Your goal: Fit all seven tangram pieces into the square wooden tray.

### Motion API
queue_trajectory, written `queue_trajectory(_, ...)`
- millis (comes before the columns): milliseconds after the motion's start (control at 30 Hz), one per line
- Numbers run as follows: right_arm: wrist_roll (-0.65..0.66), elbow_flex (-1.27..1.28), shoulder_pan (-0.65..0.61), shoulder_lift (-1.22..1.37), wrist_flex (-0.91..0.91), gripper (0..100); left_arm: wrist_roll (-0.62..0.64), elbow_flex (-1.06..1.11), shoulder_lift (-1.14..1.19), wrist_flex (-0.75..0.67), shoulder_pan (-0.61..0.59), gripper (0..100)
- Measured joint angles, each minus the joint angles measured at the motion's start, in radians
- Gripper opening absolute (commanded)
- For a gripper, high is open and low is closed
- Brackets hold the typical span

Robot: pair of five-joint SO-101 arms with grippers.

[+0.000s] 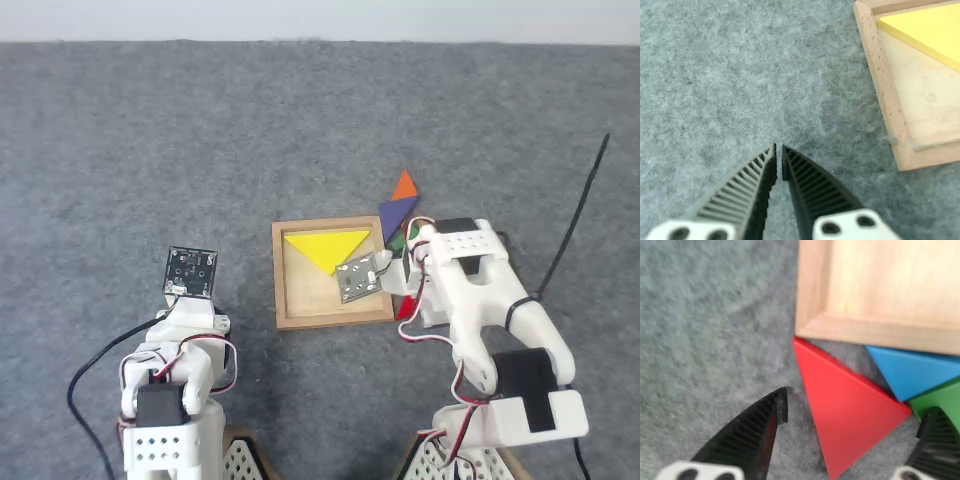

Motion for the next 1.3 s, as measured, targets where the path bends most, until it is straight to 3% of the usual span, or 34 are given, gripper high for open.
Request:
queue_trajectory(133, -0.011, 0.014, -0.012, -0.008, 0.000, 31.0, 0.000, 0.000, 0.000, 0.000, 0.002, 2)
queue_trajectory(500, -0.012, 0.213, -0.015, -0.170, -0.028, 31.8, 0.000, 0.000, 0.000, 0.000, 0.002, 2)
queue_trajectory(833, -0.008, 0.239, 0.058, -0.175, -0.074, 39.7, 0.000, 0.000, 0.000, 0.000, 0.002, 2)
queue_trajectory(1067, -0.012, 0.239, 0.068, -0.173, -0.074, 39.7, 0.000, 0.000, 0.000, 0.000, 0.000, 2)
queue_trajectory(1300, -0.012, 0.239, 0.068, -0.173, -0.074, 25.8, 0.000, 0.000, 0.000, 0.000, 0.000, 2)
